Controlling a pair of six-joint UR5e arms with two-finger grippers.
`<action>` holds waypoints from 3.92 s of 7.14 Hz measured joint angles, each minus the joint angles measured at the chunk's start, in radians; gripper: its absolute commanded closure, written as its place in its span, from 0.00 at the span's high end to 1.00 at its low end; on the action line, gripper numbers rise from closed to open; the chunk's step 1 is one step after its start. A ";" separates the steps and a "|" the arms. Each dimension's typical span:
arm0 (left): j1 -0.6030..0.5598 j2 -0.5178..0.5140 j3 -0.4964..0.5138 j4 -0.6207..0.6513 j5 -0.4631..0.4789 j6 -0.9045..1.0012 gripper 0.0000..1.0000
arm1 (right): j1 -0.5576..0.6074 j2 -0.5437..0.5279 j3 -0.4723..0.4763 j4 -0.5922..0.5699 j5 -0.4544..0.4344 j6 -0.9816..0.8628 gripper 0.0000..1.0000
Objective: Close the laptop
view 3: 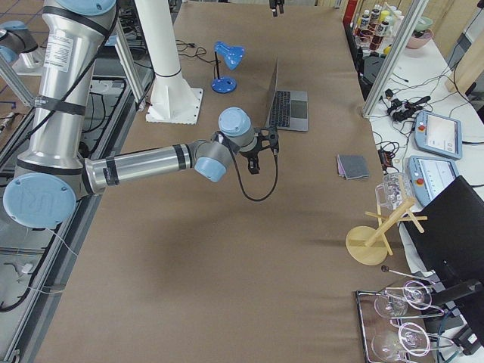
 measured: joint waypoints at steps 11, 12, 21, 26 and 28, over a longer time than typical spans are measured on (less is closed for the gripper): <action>0.400 -0.268 0.036 -0.165 0.109 -0.665 0.00 | -0.502 0.457 0.085 -0.362 -0.462 0.535 0.00; 0.416 -0.307 0.058 -0.165 0.141 -0.691 0.00 | -0.507 0.491 0.072 -0.398 -0.480 0.537 0.00; 0.429 -0.416 0.137 -0.150 0.272 -0.707 0.00 | -0.425 0.598 -0.056 -0.423 -0.523 0.524 0.00; 0.395 -0.498 0.269 -0.148 0.341 -0.703 0.00 | -0.394 0.666 -0.159 -0.421 -0.524 0.523 0.00; 0.387 -0.539 0.343 -0.149 0.391 -0.703 0.00 | -0.369 0.727 -0.268 -0.415 -0.529 0.523 0.00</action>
